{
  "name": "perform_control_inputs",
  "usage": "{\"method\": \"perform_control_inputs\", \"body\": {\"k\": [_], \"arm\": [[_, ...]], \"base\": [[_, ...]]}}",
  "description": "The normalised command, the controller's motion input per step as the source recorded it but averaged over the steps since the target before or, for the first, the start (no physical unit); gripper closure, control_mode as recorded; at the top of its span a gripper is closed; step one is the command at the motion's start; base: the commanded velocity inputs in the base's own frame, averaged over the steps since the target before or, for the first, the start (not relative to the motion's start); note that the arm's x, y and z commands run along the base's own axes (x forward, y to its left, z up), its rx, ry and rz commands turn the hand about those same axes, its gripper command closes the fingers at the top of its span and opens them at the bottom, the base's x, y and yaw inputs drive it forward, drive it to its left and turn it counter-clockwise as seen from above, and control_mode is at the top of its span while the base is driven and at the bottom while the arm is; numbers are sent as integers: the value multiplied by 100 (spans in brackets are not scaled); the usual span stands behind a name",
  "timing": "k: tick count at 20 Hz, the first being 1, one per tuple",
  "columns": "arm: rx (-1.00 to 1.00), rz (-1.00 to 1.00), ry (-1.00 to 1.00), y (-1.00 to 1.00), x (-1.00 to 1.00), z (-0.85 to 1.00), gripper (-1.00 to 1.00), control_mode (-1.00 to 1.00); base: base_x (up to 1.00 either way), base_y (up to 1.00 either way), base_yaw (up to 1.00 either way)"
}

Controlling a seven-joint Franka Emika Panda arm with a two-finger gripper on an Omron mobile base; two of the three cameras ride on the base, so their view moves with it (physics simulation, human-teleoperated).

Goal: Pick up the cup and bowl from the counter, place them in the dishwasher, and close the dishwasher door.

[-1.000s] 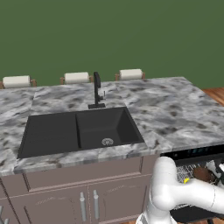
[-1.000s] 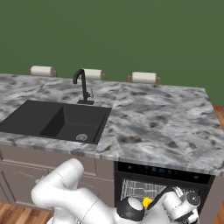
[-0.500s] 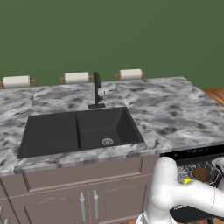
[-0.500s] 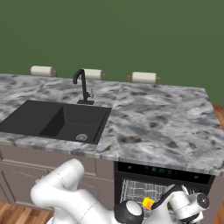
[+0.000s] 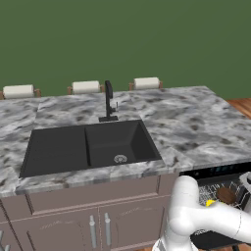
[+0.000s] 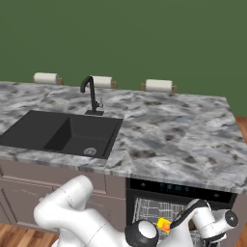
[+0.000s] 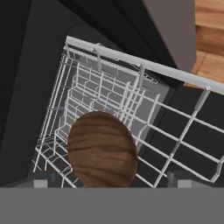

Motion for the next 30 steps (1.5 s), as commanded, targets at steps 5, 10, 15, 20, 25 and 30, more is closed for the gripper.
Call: {"method": "perform_control_inputs", "body": {"k": [5, 10, 15, 20, 25, 30], "arm": [[10, 0, -3, 0, -14, 0, -100, -100], [9, 0, -3, 0, -13, 0, -100, -100], [9, 0, -4, 0, -18, 0, -100, -100], [10, 0, -5, 0, -27, 0, -100, -100], [9, 0, -9, 0, -48, 0, -100, -100], [5, 0, -10, 0, -49, -2, -100, -100]], "base": [[0, 0, 0], [0, 0, 0], [0, 0, 0], [0, 0, 0], [0, 0, 0], [0, 0, 0]]}}
